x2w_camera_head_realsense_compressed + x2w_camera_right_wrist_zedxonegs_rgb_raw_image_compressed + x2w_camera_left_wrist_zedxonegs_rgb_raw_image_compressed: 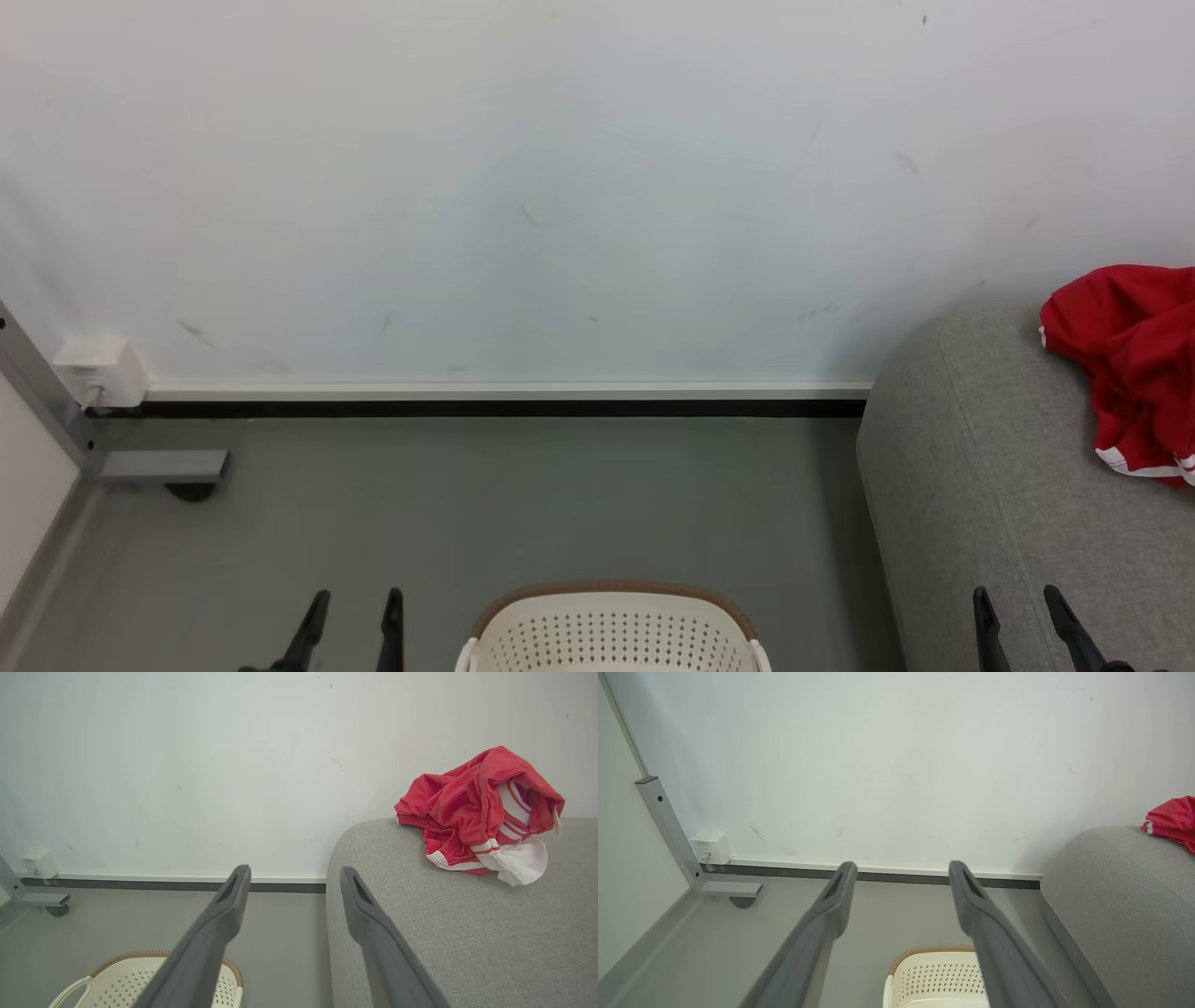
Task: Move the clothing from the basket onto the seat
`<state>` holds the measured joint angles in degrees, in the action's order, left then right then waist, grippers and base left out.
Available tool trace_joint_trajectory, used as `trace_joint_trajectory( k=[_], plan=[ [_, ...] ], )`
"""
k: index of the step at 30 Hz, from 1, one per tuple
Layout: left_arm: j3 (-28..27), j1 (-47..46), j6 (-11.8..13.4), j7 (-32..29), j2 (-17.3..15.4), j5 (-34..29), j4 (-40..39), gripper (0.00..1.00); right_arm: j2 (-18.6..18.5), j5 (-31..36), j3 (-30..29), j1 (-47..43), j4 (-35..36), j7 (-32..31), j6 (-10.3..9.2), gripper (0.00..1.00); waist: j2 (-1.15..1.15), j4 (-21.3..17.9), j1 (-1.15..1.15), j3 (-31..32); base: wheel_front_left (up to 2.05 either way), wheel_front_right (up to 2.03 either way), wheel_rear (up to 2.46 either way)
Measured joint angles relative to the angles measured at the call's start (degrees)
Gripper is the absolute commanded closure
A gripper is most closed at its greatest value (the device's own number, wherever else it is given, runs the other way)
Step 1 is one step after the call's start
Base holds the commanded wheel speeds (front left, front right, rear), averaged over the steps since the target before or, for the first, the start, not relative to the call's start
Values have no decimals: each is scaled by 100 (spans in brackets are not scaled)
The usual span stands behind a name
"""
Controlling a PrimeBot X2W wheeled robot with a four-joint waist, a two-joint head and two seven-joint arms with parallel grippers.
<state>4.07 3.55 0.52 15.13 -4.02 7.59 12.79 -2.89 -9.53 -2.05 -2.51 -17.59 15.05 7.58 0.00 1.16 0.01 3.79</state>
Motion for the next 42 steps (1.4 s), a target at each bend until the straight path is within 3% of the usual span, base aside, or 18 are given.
trace_joint_trajectory(
  k=[16,17,23,42],
  plan=[
    [-166,-1,-126,0,79,-112,36,0,0,-67,14,1,1,0,0,0,0,20,0,-36,0,0,0],
    [-152,-2,-197,0,78,-122,37,100,0,-71,14,1,0,0,0,100,0,20,0,-39,0,0,0],
    [-153,70,-203,-63,141,-36,310,100,55,-145,2,-75,-245,-97,0,100,0,20,0,-45,0,0,0],
    [-359,-97,-347,-570,140,1986,289,100,63,-2123,-81,24,-111,-579,0,100,0,-1,0,-99,0,0,0]
  ],
)
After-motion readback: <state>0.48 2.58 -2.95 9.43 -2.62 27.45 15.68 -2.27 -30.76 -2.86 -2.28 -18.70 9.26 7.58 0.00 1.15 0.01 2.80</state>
